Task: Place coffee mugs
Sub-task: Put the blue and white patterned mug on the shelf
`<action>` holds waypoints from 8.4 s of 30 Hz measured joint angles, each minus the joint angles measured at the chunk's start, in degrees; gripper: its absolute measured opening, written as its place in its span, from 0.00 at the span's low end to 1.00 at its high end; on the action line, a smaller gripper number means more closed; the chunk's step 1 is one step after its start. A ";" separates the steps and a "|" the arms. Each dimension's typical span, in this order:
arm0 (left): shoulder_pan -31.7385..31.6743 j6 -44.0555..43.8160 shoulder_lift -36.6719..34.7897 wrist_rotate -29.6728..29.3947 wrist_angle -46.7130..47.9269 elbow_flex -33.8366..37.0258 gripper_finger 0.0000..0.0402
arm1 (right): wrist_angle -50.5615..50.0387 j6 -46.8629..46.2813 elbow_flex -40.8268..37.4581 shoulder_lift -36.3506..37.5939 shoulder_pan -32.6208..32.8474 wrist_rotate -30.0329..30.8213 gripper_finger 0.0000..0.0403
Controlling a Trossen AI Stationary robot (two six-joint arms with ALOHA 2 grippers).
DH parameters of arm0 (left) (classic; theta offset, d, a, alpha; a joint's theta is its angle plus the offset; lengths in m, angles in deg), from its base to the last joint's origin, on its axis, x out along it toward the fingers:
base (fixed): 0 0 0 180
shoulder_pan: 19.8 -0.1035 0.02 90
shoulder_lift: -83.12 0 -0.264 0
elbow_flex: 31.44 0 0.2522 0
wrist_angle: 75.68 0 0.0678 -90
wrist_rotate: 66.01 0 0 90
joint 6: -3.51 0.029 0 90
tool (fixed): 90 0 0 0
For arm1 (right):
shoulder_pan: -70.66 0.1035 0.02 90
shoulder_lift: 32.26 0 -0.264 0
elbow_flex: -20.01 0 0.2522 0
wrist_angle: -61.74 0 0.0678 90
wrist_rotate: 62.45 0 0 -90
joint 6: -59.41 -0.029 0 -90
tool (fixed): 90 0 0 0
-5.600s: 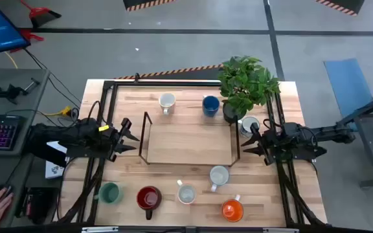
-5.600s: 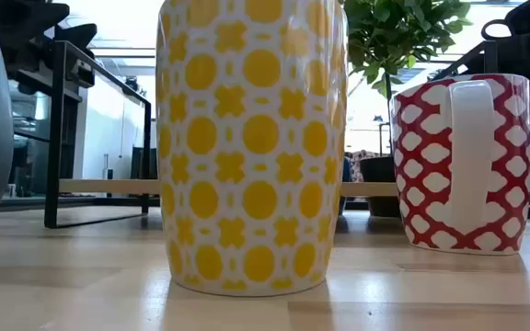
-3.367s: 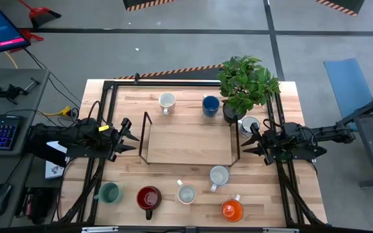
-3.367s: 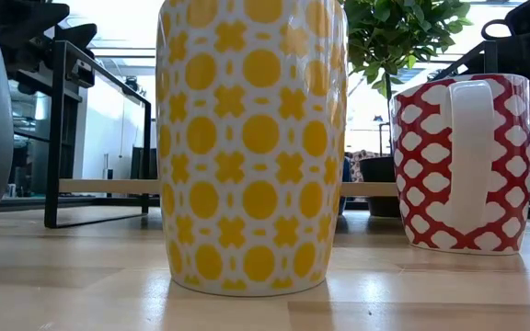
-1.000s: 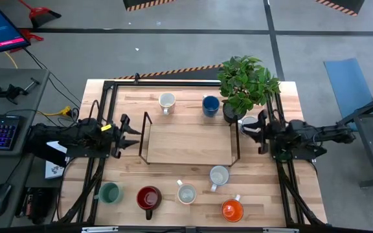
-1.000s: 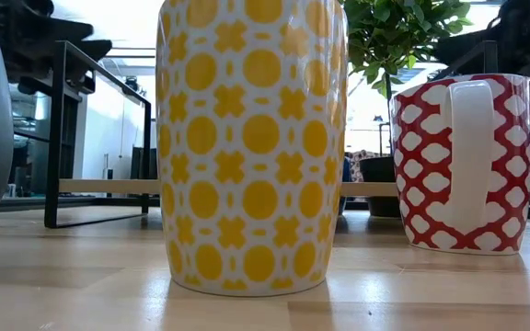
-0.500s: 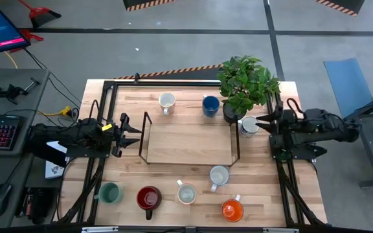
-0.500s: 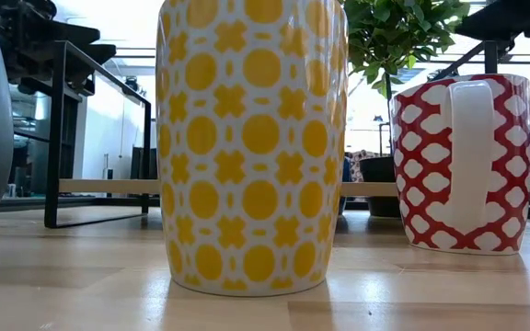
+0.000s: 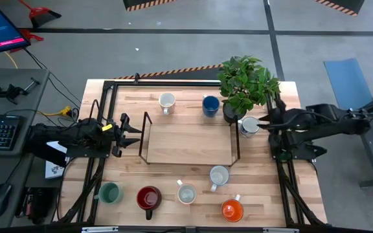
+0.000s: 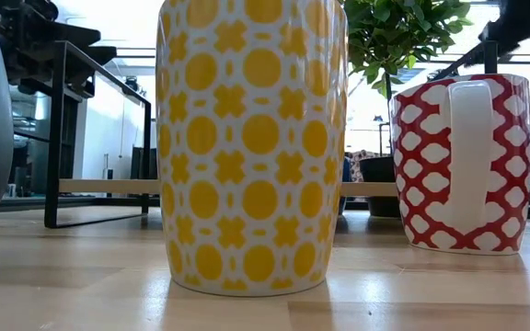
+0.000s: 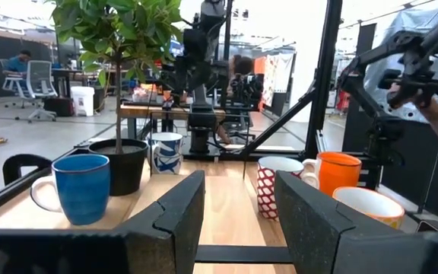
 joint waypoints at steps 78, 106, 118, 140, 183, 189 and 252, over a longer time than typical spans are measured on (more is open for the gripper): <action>0.00 0.06 0.02 -2.72 3.15 0.02 0.37 | 6.26 1.46 -5.72 -20.97 0.13 -0.84 0.24; 0.01 0.09 0.02 -2.70 3.33 0.02 0.37 | 4.40 -1.04 -5.70 -35.62 0.11 3.10 0.24; 0.02 0.00 0.00 -2.69 4.35 0.04 0.37 | 4.36 -1.42 -5.70 -37.78 0.11 4.02 0.24; 0.02 0.02 0.00 -2.69 4.42 0.04 0.37 | 1.15 -4.89 -5.74 -37.70 0.11 0.35 0.01; 0.02 0.08 0.00 -2.69 4.48 0.04 0.37 | -11.43 -35.72 19.24 -22.39 25.96 -18.41 0.00; 0.02 0.07 0.00 -2.69 4.48 0.04 0.37 | -6.07 -34.18 20.95 -22.39 28.25 -17.64 0.00; 0.02 0.09 0.00 -2.69 4.50 0.02 0.37 | 5.40 26.80 34.93 -65.53 -0.73 -17.45 0.00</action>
